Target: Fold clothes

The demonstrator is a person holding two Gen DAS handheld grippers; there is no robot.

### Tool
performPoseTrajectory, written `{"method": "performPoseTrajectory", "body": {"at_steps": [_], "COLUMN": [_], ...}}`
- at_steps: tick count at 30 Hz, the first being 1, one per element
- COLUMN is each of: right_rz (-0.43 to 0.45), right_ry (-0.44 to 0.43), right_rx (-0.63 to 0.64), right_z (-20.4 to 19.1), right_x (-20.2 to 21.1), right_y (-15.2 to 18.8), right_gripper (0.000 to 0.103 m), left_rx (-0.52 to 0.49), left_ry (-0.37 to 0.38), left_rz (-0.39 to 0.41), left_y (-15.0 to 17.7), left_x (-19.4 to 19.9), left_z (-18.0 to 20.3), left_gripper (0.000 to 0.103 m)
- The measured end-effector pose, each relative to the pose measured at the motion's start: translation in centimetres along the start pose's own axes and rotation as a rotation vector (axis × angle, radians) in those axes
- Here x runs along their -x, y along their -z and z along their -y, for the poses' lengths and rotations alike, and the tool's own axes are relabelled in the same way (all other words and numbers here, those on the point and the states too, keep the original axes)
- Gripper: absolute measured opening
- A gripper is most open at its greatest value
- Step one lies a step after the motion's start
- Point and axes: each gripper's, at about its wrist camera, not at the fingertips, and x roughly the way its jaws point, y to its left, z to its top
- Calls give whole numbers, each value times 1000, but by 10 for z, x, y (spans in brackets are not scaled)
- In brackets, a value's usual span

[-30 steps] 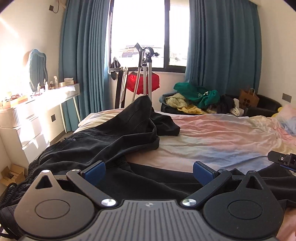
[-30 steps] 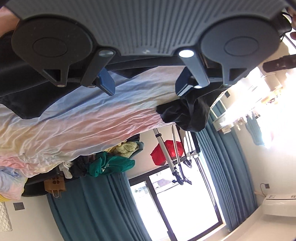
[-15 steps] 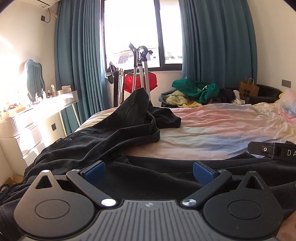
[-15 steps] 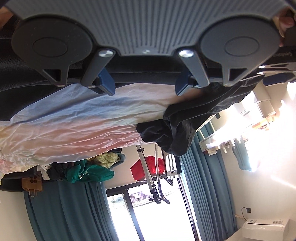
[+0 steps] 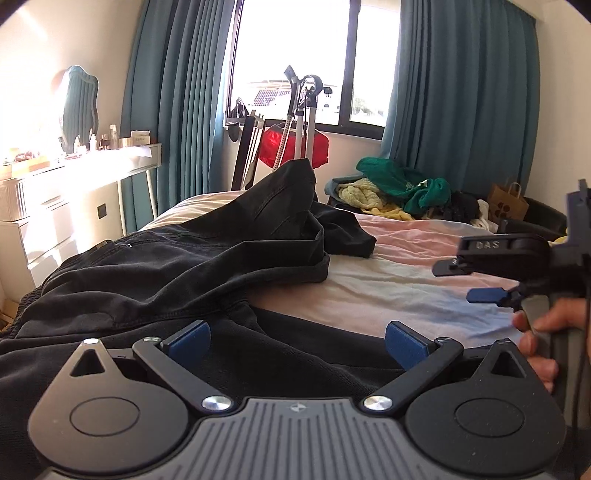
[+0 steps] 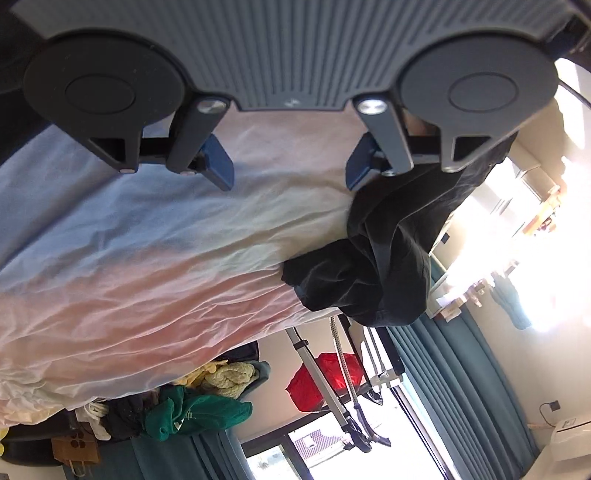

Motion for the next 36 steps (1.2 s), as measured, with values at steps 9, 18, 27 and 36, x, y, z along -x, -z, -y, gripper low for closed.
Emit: {"method": "performPoseTrajectory", "body": {"at_steps": [9,18,27,36], "right_rz": [-4,88,334,469], "right_ry": [68,124,241,395], "right_rx": [-173,-83,6,35], "right_z": [-13,-28,-24,43], "right_x": [-189,-211,-65,50], "right_y": [-49,-73,-109,-170], "right_gripper": [69,14,13,13], "left_rx": [82,167,245,247], "left_ry": [57,87,67,49], "left_rz": [-24,-49,-51,-9], "left_y": [20,25,17,5], "left_x": [-54,-77,-58,-28], "left_z": [-23,-44,-62,-65], "left_gripper": [102,102,102,102]}}
